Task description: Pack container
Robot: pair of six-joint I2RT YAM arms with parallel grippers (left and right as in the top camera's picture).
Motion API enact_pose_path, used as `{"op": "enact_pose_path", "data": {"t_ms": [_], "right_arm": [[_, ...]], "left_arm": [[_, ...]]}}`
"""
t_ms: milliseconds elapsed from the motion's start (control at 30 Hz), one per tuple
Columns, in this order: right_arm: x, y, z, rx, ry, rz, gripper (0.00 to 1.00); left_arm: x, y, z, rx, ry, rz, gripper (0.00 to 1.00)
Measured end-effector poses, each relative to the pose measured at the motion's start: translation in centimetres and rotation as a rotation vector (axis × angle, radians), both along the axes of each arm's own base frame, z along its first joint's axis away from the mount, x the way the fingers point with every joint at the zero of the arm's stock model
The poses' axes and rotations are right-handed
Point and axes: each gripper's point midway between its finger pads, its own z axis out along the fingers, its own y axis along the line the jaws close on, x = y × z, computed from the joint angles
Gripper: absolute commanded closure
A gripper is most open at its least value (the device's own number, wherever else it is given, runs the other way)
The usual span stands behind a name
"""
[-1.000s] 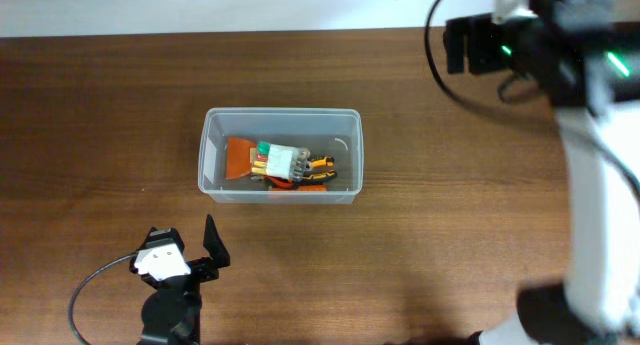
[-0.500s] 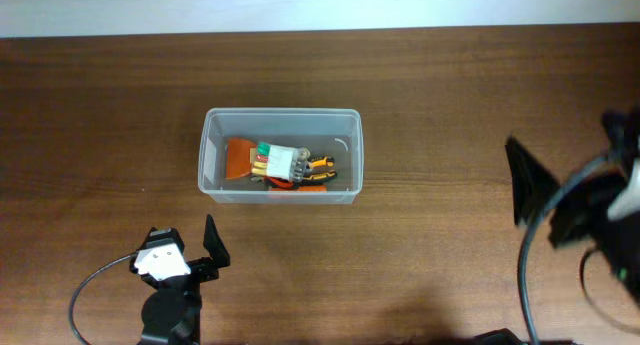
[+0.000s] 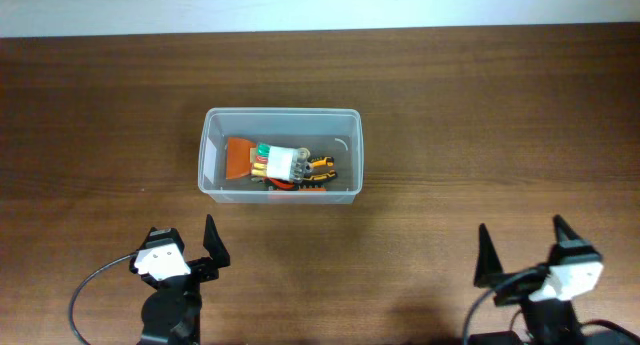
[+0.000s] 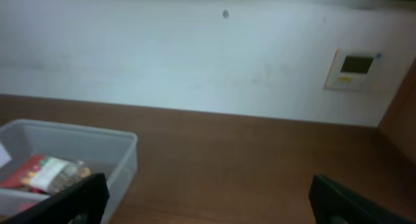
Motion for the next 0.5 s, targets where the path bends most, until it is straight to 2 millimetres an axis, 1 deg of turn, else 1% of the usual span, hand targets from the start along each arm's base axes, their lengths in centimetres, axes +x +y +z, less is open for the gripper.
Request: {"op": "enact_pose_path", "data": {"t_ms": [100,233,367,500], "right_arm": [[1.0,-0.2,-2.8,0.0,0.023,-0.011,0.01],[2.3,-0.1,-6.1,0.0,0.062,-0.009,0.01],[3.8,0.0,-8.2,0.001,0.064,-0.003,0.01],[4.5,0.0,-9.8,0.001,0.073,-0.003,0.01]], "left_arm": [[0.0,0.0,0.0,0.0,0.0,0.0,0.01],[0.0,0.0,0.0,0.0,0.0,0.0,0.01],[0.0,0.0,0.0,0.0,0.0,0.0,0.01],[0.0,0.0,0.0,0.0,0.0,0.0,0.01]]}}
